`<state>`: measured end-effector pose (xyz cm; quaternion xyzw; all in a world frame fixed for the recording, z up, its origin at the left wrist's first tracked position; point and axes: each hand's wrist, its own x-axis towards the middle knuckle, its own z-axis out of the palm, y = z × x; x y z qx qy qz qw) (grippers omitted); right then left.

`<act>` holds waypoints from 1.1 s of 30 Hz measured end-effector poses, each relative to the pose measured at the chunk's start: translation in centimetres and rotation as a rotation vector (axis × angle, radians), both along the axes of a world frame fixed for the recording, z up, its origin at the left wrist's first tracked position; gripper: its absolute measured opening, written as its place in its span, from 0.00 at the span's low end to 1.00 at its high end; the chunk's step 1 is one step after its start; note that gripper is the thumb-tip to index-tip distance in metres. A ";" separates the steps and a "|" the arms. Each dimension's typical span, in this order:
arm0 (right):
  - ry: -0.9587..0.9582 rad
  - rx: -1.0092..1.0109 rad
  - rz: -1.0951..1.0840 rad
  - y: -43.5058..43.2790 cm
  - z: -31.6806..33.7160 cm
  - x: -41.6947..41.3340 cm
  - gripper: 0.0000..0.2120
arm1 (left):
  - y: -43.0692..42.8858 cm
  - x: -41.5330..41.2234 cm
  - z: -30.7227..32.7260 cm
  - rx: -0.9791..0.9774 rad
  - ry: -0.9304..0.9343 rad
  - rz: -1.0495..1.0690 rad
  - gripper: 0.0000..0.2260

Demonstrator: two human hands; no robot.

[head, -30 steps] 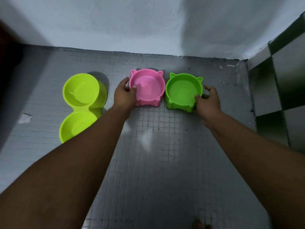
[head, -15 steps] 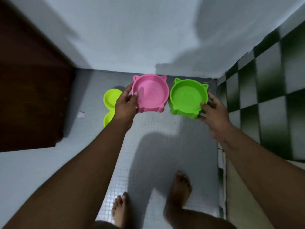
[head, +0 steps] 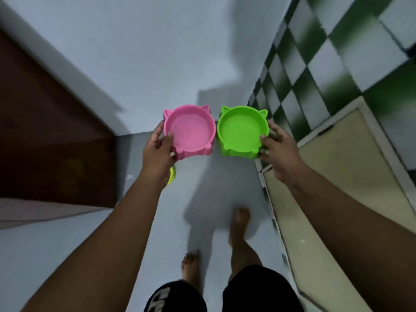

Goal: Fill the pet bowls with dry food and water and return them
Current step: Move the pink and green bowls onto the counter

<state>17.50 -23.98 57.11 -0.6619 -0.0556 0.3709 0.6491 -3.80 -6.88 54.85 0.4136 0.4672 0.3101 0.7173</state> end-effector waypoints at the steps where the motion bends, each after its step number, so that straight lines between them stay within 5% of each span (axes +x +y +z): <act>1: 0.005 0.016 -0.039 -1.6 1.2 -1.3 0.22 | -1.1 -0.7 1.3 0.012 0.010 -0.033 0.20; 11: -0.014 0.092 -0.369 -20.5 8.3 -10.5 0.21 | -14.1 -4.7 8.3 0.043 0.008 -0.336 0.20; 27: -0.025 0.032 -0.795 -58.3 5.9 -30.0 0.23 | -47.5 -12.6 7.8 0.034 0.033 -0.805 0.20; 33: 0.022 0.028 -1.114 -70.7 5.3 -39.8 0.23 | -60.2 -13.9 6.7 0.024 0.050 -1.098 0.19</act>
